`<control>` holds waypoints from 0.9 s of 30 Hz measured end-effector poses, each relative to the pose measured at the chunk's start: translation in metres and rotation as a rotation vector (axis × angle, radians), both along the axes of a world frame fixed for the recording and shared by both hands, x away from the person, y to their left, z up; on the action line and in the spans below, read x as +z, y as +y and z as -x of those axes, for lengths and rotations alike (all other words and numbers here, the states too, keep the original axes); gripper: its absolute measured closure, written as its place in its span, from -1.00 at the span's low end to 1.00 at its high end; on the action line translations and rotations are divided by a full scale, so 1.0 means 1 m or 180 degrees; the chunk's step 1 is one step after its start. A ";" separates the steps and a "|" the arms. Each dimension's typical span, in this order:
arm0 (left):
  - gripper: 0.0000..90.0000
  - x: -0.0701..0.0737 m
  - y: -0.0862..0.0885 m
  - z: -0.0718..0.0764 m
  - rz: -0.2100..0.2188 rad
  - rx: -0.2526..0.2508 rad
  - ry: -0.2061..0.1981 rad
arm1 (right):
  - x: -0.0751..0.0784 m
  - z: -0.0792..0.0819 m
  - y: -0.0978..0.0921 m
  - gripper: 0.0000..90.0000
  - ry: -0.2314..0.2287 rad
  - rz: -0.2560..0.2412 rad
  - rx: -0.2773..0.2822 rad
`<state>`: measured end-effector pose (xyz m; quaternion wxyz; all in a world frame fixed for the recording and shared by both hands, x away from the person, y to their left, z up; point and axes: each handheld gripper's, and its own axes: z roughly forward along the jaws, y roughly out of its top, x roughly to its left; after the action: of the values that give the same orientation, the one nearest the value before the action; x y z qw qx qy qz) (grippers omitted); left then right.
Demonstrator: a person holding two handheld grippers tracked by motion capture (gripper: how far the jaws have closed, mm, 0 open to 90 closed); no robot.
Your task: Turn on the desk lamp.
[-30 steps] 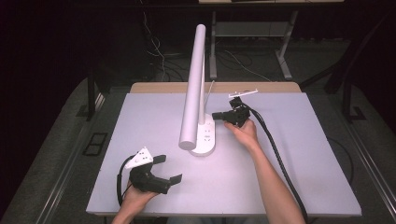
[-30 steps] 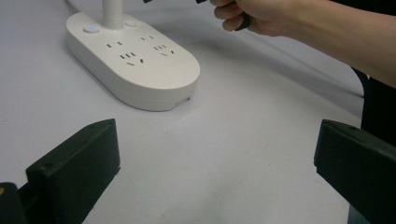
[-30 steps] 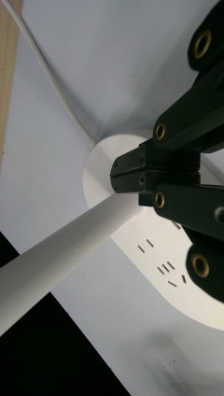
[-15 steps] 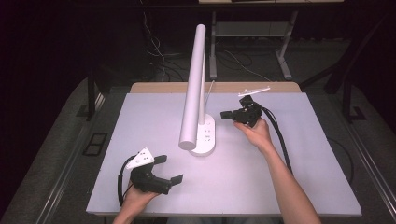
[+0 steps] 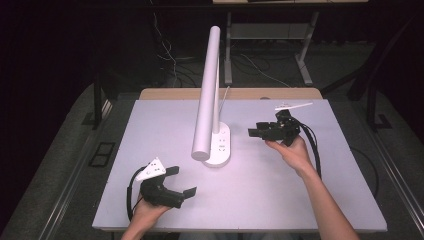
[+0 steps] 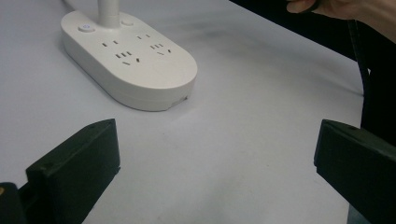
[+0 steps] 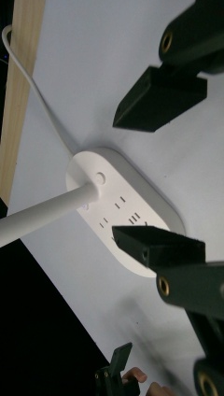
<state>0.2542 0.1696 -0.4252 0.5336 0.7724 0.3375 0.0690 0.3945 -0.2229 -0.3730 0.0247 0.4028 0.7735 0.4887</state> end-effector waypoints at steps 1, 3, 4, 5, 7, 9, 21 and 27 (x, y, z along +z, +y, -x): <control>-1.00 0.000 0.000 0.000 0.0001 0.0001 -0.0003 | 0.000 0.003 -0.003 -0.23 0.0002 -0.0003 -0.0035; -1.00 0.000 0.000 0.000 0.0006 0.0002 -0.0003 | 0.000 0.011 -0.009 -0.44 0.0014 -0.0052 -0.0044; -1.00 0.000 0.000 0.000 0.0001 0.0003 -0.0003 | 0.001 0.015 -0.012 -0.53 -0.0005 -0.0082 -0.0053; -1.00 0.000 0.000 0.000 0.0001 0.0004 -0.0002 | 0.001 0.015 -0.012 -0.53 -0.0005 -0.0082 -0.0053; -1.00 0.000 0.000 0.000 -0.0002 0.0002 -0.0002 | 0.002 0.023 -0.017 -0.75 0.0000 -0.0094 -0.0077; -1.00 0.000 -0.001 0.000 -0.0002 0.0003 -0.0004 | 0.004 0.031 -0.023 -0.86 -0.0023 -0.0085 -0.0107; -1.00 0.000 -0.001 0.000 -0.0016 -0.0007 -0.0010 | -0.001 0.078 -0.047 -0.99 -0.0071 -0.0053 -0.0123; -1.00 0.000 -0.002 -0.001 -0.0020 0.0005 -0.0004 | -0.021 0.108 -0.060 -0.99 -0.0080 -0.0078 -0.0190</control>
<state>0.2552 0.1681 -0.4252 0.5313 0.7738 0.3376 0.0709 0.2869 -0.2828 -0.3938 0.0441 0.4198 0.7548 0.5022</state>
